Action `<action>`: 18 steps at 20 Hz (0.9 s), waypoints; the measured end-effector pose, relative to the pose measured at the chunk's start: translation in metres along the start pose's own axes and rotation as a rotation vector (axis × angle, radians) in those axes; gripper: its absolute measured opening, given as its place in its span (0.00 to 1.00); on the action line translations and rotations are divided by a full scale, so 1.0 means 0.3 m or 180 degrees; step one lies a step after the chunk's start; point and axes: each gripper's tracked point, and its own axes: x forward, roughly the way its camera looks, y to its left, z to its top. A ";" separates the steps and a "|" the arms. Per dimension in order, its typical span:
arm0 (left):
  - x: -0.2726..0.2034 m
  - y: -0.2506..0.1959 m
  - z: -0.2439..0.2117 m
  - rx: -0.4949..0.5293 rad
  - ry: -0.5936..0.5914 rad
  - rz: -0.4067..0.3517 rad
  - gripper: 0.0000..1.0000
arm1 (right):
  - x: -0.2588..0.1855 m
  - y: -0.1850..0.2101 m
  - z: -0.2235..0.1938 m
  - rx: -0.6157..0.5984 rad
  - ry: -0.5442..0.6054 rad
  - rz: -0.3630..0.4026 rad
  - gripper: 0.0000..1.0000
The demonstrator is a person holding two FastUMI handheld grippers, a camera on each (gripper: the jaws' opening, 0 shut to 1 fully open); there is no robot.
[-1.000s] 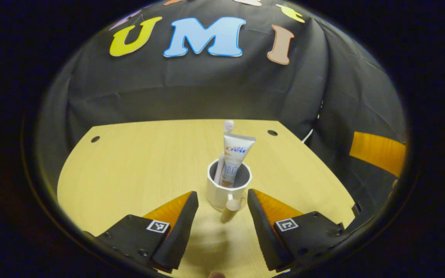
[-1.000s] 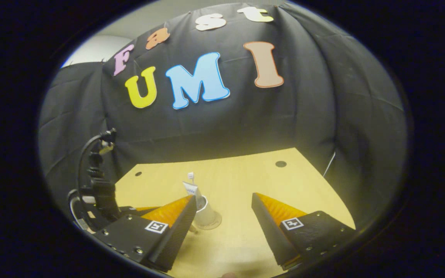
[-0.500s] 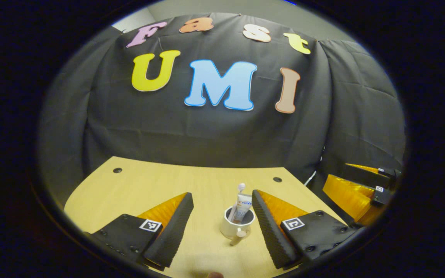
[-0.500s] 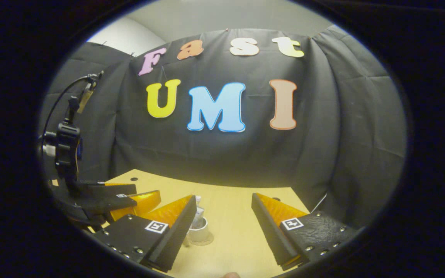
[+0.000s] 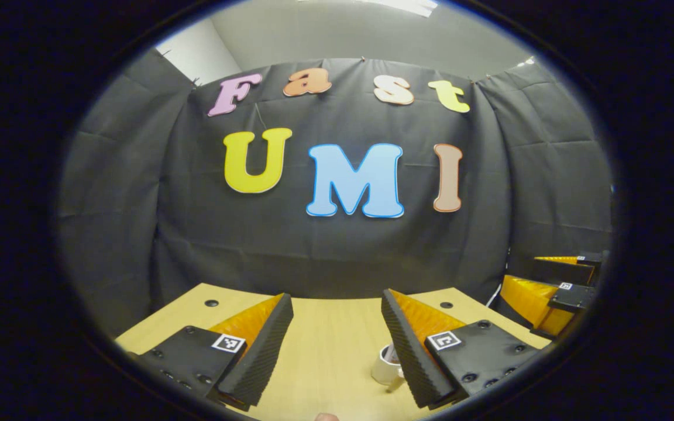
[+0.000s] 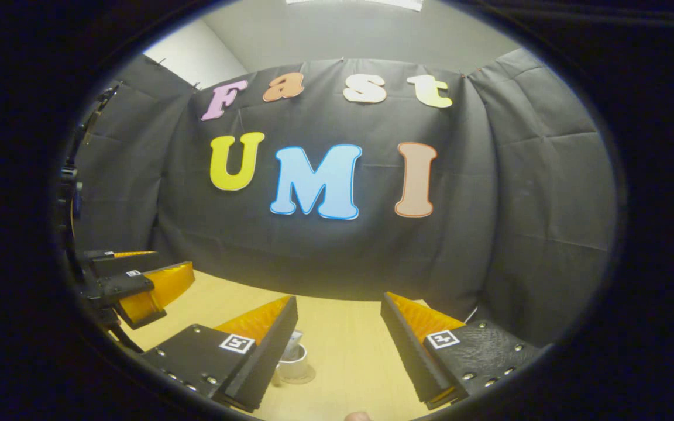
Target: Put the toothbrush and toothpaste on the desktop into the cup, then pick up the cup and place it on the coaster on the desktop.
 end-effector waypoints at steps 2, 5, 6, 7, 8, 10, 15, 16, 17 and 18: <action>0.000 -0.003 0.004 0.0003 -0.0024 -0.0021 0.96 | -0.003 0.013 -0.004 -0.0002 0.0015 0.0007 0.91; 0.002 0.011 0.008 0.0041 -0.0048 -0.0028 0.96 | 0.002 0.026 0.007 0.0010 -0.0003 0.0001 0.91; 0.003 0.012 0.008 0.0057 -0.0046 -0.0036 0.96 | 0.000 0.026 0.007 0.0007 -0.0008 -0.0011 0.91; 0.004 0.014 0.006 0.0071 -0.0047 -0.0040 0.96 | 0.001 0.029 0.010 0.0005 -0.0006 -0.0021 0.91; 0.008 0.014 0.006 0.0089 -0.0049 -0.0048 0.96 | 0.004 0.029 0.009 0.0006 -0.0004 -0.0039 0.91; 0.012 0.021 0.015 0.0138 -0.0076 -0.0044 0.97 | 0.002 0.022 0.009 0.0019 -0.0002 -0.0077 0.91; 0.024 0.035 0.014 0.0193 -0.0097 -0.0067 0.96 | -0.001 -0.002 0.013 0.0053 0.0003 -0.0173 0.91; 0.030 0.042 0.016 0.0185 -0.0100 -0.0070 0.96 | 0.006 -0.002 0.020 0.0056 -0.0010 -0.0190 0.88; 0.032 0.045 0.013 0.0172 -0.0099 -0.0079 0.96 | 0.009 -0.002 0.028 0.0065 -0.0024 -0.0208 0.91; 0.031 0.048 0.019 0.0154 -0.0096 -0.0092 0.96 | 0.015 -0.002 0.032 0.0084 -0.0023 -0.0224 0.91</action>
